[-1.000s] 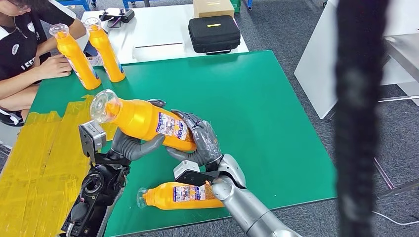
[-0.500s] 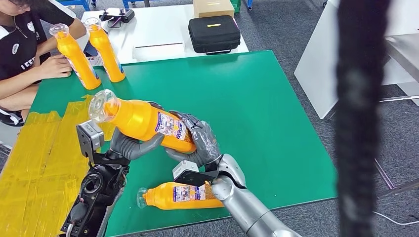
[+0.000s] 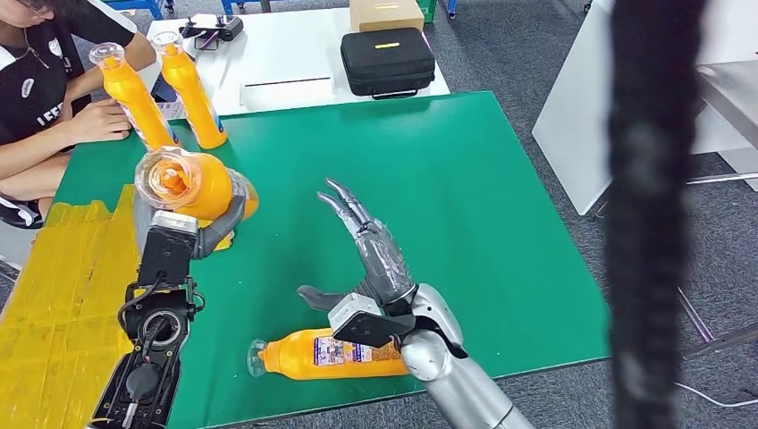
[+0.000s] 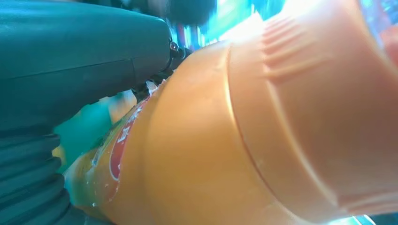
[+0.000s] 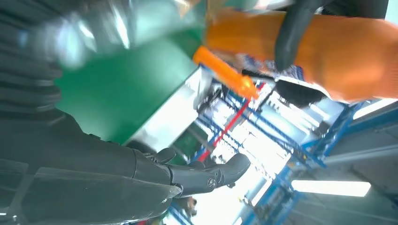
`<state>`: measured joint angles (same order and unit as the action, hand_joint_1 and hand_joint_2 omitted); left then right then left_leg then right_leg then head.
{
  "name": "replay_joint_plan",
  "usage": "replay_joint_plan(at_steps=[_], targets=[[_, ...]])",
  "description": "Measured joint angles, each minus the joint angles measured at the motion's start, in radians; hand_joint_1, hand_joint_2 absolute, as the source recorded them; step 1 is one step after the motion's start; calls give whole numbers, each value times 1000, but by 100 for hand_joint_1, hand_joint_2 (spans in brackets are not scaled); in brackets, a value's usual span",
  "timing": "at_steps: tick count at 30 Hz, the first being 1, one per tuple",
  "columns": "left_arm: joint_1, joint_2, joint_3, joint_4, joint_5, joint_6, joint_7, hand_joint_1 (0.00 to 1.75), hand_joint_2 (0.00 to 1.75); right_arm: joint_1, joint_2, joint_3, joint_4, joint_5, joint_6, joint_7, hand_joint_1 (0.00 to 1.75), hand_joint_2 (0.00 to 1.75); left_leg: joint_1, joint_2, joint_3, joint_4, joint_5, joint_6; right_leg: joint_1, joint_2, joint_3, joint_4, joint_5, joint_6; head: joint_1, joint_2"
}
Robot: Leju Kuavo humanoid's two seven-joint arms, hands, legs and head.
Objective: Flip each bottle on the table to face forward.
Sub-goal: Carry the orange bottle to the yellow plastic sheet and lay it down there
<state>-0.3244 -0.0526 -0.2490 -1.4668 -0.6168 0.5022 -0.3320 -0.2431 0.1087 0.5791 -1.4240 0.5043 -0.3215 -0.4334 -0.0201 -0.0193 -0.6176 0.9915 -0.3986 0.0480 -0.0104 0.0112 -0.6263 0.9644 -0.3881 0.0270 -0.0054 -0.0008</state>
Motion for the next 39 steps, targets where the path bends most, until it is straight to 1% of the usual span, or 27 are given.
replay_joint_plan(at_steps=[2,4,5,6,8,10,12,14,16,18,20,24,26,30,35,39], targets=[[0,4,20,11,-196,97,56,175,175,19,-12,-8,-44,-38,50,18,0,175,0,0,0,0,0,0,0,0,0,0,0,0,0,0],[-2,9,38,29,-415,142,135,175,175,33,-23,-15,-82,-83,105,36,0,175,0,-1,0,0,0,0,0,0,0,0,0,0,0,0],[-4,14,47,40,-538,144,191,175,175,38,-29,-18,-100,-104,135,47,0,175,0,0,0,0,0,0,0,0,0,0,0,0,0,0],[-8,23,52,54,-662,130,261,175,175,43,-34,-21,-117,-123,164,57,0,175,0,0,0,0,0,0,0,0,0,0,0,0,0,0],[-25,56,42,85,-856,63,432,175,175,50,-46,-26,-145,-149,216,74,0,175,0,1,0,0,0,0,0,0,-1,0,1,-1,0,0],[-55,100,-2,125,-936,-23,591,175,175,54,-56,-34,-165,-165,256,91,0,175,0,2,0,0,0,0,0,0,-1,0,1,-2,0,0],[-88,135,-60,174,-946,-118,690,175,175,55,-65,-42,-174,-175,290,119,0,175,0,2,0,0,1,-1,0,0,-1,0,2,-2,0,0],[-117,156,-113,229,-948,-220,734,175,175,54,-72,-49,-176,-168,312,153,0,175,0,0,0,0,2,-1,1,0,-1,0,2,-2,0,0],[-136,165,-145,288,-949,-304,748,175,175,54,-77,-55,-176,-144,318,178,0,175,1,1,-1,0,2,-1,1,0,-1,0,2,-2,0,0],[-152,167,-157,345,-949,-356,745,175,175,53,-81,-61,-176,-119,317,196,0,175,0,3,-1,0,2,-1,0,1,-1,0,2,-2,0,0],[-166,167,-160,394,-950,-385,733,175,175,54,-84,-66,-176,-99,314,207,0,175,0,3,-1,0,2,-1,0,2,-1,0,2,-2,0,0],[-184,166,-159,464,-950,-427,719,175,175,54,-90,-70,-177,-76,309,216,0,0,0,3,-1,0,2,-1,0,2,-2,0,2,-2,0,0],[-192,164,-156,495,-950,-468,712,173,175,56,-92,-70,-179,-56,307,223,0,0,0,3,-1,0,2,-1,1,1,-2,0,2,-2,0,0],[-199,156,-151,552,-950,-513,702,1,175,62,-95,-70,-183,-33,304,232,0,0,0,3,-1,0,1,-1,1,2,-2,0,2,-2,0,0],[-206,143,-127,604,-950,-533,721,0,175,64,-95,-71,-184,-11,304,246,0,0,0,3,-1,0,2,-1,1,2,-2,0,2,-2,0,0],[-202,135,-105,615,-951,-512,753,0,175,63,-94,-71,-183,4,311,257,0,0,0,3,-1,0,2,-1,1,2,-2,0,2,-2,0,0]])
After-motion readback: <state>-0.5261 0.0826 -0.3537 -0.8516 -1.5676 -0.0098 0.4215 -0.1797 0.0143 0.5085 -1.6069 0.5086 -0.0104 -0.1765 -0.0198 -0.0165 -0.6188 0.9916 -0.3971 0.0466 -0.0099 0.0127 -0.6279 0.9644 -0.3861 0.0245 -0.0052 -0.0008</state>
